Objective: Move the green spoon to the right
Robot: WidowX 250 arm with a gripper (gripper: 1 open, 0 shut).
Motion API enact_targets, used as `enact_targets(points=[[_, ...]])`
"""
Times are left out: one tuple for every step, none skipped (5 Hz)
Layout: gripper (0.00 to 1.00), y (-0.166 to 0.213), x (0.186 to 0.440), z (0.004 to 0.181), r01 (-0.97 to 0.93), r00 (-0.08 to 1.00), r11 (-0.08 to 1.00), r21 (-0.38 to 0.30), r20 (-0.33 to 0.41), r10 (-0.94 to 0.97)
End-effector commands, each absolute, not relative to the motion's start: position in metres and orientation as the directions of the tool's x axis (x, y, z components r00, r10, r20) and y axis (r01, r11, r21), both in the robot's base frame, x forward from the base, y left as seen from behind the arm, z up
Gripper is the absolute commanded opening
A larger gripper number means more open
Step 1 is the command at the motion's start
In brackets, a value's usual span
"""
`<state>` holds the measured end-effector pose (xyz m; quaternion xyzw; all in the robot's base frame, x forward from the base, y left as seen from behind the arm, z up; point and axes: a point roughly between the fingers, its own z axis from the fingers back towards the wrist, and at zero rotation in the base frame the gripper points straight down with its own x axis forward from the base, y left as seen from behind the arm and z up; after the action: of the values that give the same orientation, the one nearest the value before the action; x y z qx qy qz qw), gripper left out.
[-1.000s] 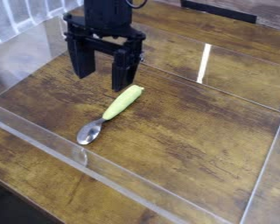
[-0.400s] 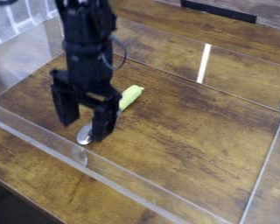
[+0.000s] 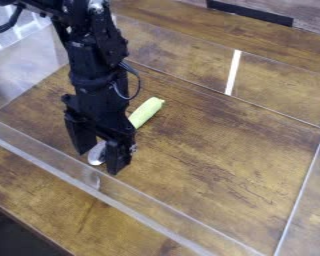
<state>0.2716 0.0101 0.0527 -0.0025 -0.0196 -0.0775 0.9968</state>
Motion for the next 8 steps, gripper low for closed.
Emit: enact_targets(points=[[1.0,0.021,0.286,0.076,0.18,0.97,0.983,0.025,0.158,-0.182],[1.0,0.04,0.286,0.069,0.127,0.97,0.991,0.038,0.203,-0.132],[1.0,0.058,0.287,0.059,0.079,0.967,0.996,0.043,0.24,-0.087],[1.0,0.065,0.3,0.043,0.022,0.97,0.998,0.054,0.241,-0.035],[1.0,0.067,0.317,0.04,-0.017,0.97,0.998,0.066,0.242,0.0],[1.0,0.073,0.322,0.044,-0.031,0.971,0.997,0.069,0.239,0.014],[1.0,0.081,0.325,0.045,-0.047,0.972,0.996,0.07,0.233,0.029],[1.0,0.089,0.327,0.046,-0.064,0.974,0.995,0.072,0.224,0.046]])
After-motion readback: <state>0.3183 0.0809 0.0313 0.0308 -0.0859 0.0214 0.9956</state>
